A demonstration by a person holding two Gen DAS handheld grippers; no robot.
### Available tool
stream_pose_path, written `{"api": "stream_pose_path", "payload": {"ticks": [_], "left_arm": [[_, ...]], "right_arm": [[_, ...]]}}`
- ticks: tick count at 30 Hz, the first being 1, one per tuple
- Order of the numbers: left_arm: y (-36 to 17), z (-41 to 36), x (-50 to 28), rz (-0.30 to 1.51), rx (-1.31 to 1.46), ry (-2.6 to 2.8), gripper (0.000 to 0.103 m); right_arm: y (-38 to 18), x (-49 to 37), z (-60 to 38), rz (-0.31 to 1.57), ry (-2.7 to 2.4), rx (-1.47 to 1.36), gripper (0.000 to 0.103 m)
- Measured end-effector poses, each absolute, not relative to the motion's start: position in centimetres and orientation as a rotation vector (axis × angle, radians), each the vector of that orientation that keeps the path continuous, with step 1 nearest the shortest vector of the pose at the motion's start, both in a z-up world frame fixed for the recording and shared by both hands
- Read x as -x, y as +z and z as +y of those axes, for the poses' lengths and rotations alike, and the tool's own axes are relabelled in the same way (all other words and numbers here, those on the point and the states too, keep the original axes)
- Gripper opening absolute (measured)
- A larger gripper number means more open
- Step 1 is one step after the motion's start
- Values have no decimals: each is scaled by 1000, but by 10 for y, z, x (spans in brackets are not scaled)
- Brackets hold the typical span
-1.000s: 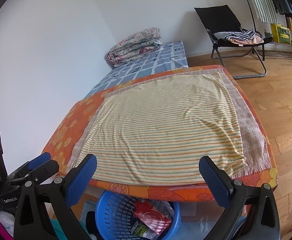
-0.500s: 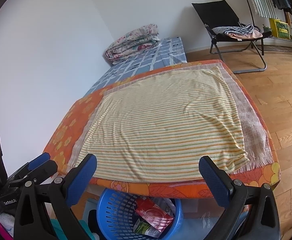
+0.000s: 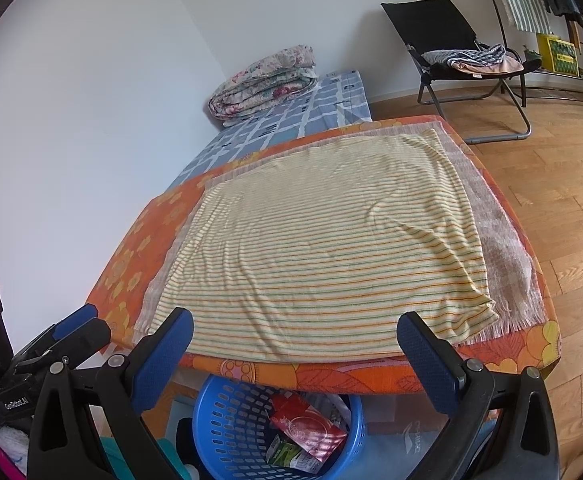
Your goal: Collect trash
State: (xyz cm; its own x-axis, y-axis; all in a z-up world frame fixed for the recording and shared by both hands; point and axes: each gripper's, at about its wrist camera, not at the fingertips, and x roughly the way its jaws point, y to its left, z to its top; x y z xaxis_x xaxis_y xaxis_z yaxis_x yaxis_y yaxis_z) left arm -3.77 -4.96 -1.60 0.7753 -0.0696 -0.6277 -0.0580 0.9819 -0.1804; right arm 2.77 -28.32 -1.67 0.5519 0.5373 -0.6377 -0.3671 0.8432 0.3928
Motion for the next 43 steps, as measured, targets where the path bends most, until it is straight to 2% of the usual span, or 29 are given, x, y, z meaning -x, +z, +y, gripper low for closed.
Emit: {"api": "stream_pose_path", "payload": {"ticks": [43], "left_arm": [[-21, -45, 46, 667, 170, 37, 102]], "right_arm": [[-28, -29, -279, 873, 539, -236, 103]]}}
